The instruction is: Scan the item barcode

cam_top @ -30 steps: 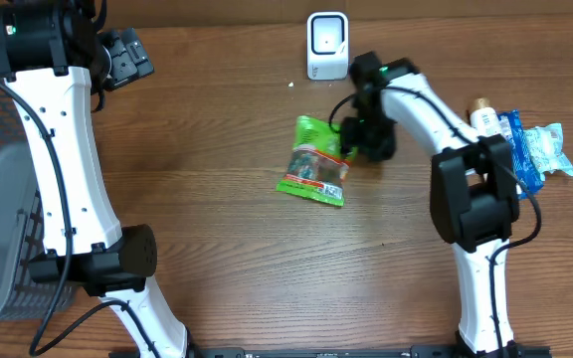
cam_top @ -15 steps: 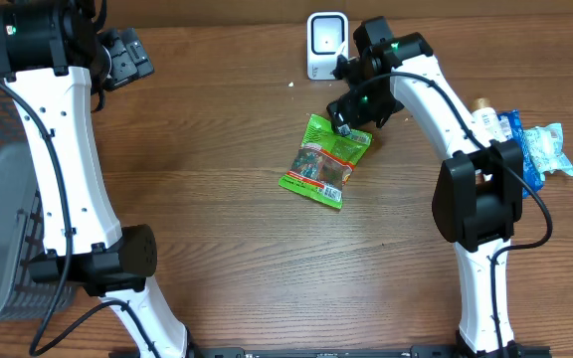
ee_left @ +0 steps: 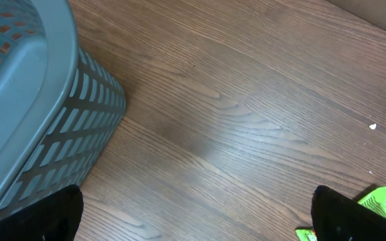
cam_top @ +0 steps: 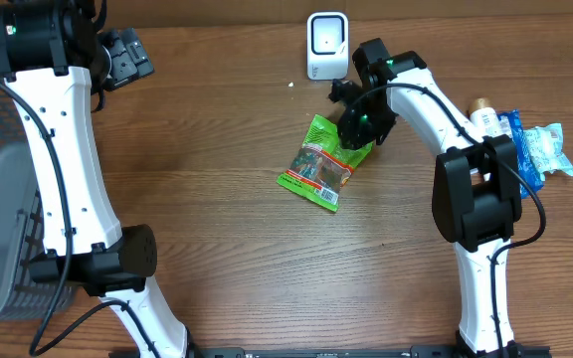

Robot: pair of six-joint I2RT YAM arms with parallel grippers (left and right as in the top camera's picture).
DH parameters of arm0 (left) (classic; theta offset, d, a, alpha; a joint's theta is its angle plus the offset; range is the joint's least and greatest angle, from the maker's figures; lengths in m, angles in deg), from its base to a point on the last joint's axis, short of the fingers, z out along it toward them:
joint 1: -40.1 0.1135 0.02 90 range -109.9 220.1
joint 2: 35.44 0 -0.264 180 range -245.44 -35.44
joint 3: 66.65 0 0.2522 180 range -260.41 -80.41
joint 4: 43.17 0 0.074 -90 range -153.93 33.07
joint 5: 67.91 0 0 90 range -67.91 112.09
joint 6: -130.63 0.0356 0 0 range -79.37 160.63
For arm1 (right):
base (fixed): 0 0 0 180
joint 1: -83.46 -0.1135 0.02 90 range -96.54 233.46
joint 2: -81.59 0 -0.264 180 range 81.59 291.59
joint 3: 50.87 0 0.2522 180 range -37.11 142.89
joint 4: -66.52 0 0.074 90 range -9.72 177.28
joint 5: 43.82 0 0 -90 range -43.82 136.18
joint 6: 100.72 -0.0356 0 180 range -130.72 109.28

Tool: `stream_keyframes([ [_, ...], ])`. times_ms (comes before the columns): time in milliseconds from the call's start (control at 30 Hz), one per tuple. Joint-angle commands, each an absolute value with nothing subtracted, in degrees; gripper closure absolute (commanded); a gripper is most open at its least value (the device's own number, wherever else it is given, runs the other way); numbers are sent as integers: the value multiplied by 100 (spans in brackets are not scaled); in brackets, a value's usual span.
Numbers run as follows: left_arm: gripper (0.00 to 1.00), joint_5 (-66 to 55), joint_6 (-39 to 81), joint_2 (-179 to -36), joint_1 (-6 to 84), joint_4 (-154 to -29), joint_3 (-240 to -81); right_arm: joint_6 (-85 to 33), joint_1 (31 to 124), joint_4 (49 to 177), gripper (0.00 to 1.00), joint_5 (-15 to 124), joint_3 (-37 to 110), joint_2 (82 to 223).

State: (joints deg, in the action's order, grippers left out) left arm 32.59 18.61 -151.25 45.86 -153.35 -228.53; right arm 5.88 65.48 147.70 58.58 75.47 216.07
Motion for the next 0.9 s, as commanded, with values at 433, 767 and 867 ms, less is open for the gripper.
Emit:
stream_keyframes([
  [433, 0, 3255, 1942, -15044, 4597, -15333, -22874, -1296, 6561, 17257, 42, 6101, 7641, 21543],
  [767, 0, 3255, 1942, -15046, 4597, -15333, -22877, -184, 6384, 16523, 66, 6026, 9328, 21543],
  [867, 0, 3255, 1942, -15044, 4597, -15333, -22874, 28, 6170, 15830, 83, 6367, 9149, 21548],
])
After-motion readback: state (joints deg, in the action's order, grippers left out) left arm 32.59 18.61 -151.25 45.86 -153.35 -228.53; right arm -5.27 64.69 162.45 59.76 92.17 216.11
